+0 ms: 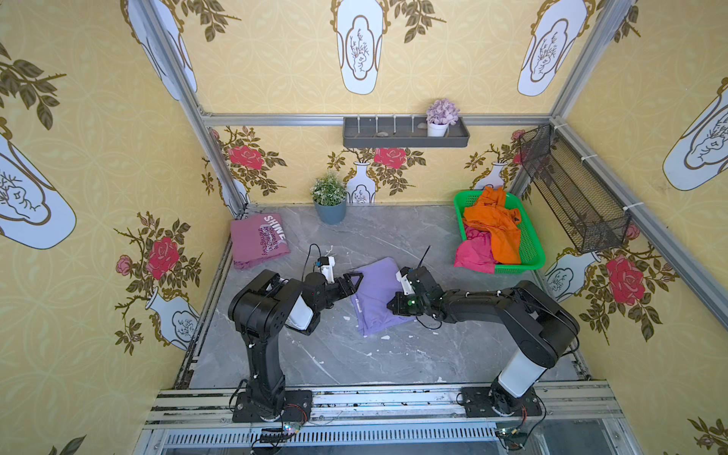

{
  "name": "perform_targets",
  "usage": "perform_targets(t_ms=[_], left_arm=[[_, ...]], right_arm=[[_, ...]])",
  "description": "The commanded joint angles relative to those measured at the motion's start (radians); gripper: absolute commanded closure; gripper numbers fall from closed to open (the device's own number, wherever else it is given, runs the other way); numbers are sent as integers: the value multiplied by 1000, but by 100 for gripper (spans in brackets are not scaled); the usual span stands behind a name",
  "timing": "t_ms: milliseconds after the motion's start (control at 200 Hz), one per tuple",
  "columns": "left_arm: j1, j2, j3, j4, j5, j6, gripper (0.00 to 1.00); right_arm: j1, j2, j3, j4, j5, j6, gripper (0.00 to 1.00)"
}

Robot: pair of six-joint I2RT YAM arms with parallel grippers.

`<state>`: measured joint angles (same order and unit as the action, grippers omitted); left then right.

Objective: Fold and stack t-shirts
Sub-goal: Pick up the T-shirt from the center of the board.

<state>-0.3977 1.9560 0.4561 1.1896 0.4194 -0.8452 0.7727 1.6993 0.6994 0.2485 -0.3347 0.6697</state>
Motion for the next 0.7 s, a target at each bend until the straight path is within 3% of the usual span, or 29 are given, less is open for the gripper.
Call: perform_targets(t_ms=[0, 160, 195, 265, 305, 470, 600, 660, 695], left_arm=[[-5, 56, -1, -257, 28, -11, 35], [-8, 101, 15, -246, 38, -6, 35], [-8, 110, 17, -239, 37, -8, 39], [-8, 124, 25, -234, 37, -8, 67], [-7, 127, 29, -234, 30, -10, 100], [-7, 85, 27, -246, -14, -14, 100], [-4, -29, 31, -322, -54, -2, 100], [2, -94, 51, -391, -74, 11, 100], [5, -135, 71, -447, -89, 26, 100]], right_arm=[[0, -8, -3, -2, 6, 2, 100], [0, -2, 1, 3, 0, 5, 100], [2, 0, 3, 2, 0, 5, 100], [2, 3, 7, 2, -4, 7, 100], [4, 2, 7, 3, -3, 7, 100], [9, -12, 10, -8, 1, 2, 100], [16, -35, 7, -15, 2, -2, 100], [22, -54, 12, -30, 14, -12, 82], [25, -69, 17, -44, 28, -18, 78]])
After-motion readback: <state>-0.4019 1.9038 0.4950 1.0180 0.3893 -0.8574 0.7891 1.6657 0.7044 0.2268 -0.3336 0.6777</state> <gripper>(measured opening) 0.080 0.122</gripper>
